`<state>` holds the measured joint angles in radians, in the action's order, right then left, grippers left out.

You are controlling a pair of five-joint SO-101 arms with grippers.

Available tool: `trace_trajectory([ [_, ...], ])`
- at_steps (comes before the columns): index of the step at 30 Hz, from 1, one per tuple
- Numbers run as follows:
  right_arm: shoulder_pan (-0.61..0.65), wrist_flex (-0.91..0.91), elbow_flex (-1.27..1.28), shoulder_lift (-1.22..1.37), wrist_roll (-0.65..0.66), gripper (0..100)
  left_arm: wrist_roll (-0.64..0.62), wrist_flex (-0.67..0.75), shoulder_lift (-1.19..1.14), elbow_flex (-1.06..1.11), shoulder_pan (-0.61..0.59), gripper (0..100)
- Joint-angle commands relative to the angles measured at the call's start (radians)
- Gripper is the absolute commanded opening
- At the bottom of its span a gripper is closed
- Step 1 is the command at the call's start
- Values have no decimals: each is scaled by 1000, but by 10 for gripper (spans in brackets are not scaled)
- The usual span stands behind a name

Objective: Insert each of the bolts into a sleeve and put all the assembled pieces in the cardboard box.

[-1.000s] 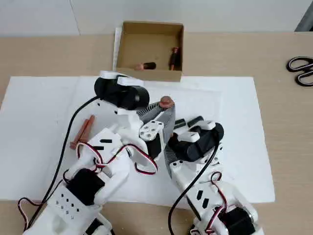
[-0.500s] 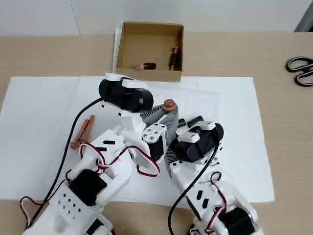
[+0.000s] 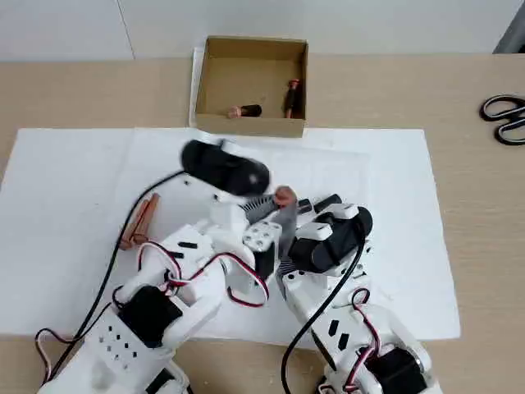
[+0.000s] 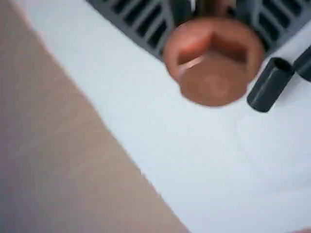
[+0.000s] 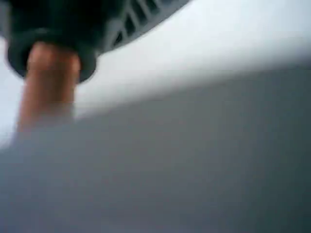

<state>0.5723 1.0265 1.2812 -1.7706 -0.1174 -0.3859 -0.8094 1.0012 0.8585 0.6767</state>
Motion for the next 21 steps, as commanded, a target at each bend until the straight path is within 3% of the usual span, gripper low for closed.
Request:
trace_trajectory([
  [1, 1, -25, -6, -5, -12, 4, 87, -2, 21, 39, 32, 5],
  [11, 1, -25, -6, -7, -9, 4, 87, -6, 21, 61, 31, 13],
  [14, 1, -25, -6, -7, -9, 4, 84, -21, 23, 38, 29, 118],
  [17, 1, -22, -6, -7, -8, 4, 84, -129, 23, -47, 29, 231],
  [21, 1, -22, -5, -8, -8, 4, 84, -269, 23, -183, 29, 269],
])
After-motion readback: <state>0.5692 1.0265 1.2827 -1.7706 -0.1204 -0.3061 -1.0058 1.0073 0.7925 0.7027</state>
